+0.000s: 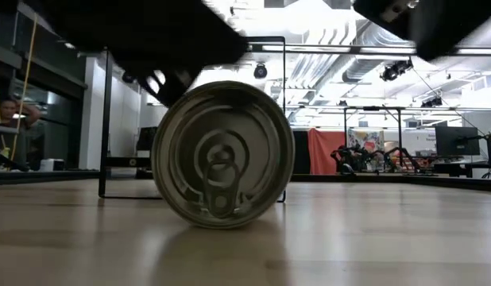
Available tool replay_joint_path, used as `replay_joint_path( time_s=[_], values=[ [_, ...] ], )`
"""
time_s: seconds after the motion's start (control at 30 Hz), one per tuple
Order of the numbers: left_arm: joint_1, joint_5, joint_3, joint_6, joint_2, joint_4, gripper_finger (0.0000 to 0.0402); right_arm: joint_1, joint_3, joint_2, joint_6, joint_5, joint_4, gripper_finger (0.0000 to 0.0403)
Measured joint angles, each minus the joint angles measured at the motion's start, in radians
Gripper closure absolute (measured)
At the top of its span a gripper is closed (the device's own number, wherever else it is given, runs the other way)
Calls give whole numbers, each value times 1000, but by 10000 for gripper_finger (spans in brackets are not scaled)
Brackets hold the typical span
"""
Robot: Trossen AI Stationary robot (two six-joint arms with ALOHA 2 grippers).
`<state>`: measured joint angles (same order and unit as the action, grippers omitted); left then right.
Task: Stack canned seafood by type on shelf
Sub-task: Stack the blue pink tuna can on top of the other blue pink tuna cans on the shelf
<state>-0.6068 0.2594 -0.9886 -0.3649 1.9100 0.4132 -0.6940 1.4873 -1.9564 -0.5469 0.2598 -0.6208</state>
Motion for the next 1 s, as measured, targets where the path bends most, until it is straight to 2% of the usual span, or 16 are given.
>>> replay_joint_path(
  time_s=[0.1,0.17,0.23,0.4,0.47,0.57,0.73,0.83,1.0],
  values=[
    [-11,-27,0,0,-63,-56,402,19,29,0,-2,50,0,403],
    [-19,-6,0,1,-123,-116,402,38,52,0,6,66,1,403],
    [-31,34,0,4,-197,-198,402,60,71,0,3,67,2,403],
    [-61,165,-2,53,-362,-401,401,117,87,0,-144,66,1,388],
    [-73,225,-2,42,-405,-474,402,139,87,0,-163,45,0,362],
    [-85,279,-2,-1,-445,-535,402,172,87,0,-206,10,7,302],
    [-121,285,-2,-55,-466,-574,402,205,87,0,-166,-36,8,178],
    [-149,284,-2,-85,-466,-590,402,210,87,0,-135,-74,5,120],
    [-182,298,-2,-165,-465,-639,402,210,87,-8,-79,-85,-22,75]
  ],
)
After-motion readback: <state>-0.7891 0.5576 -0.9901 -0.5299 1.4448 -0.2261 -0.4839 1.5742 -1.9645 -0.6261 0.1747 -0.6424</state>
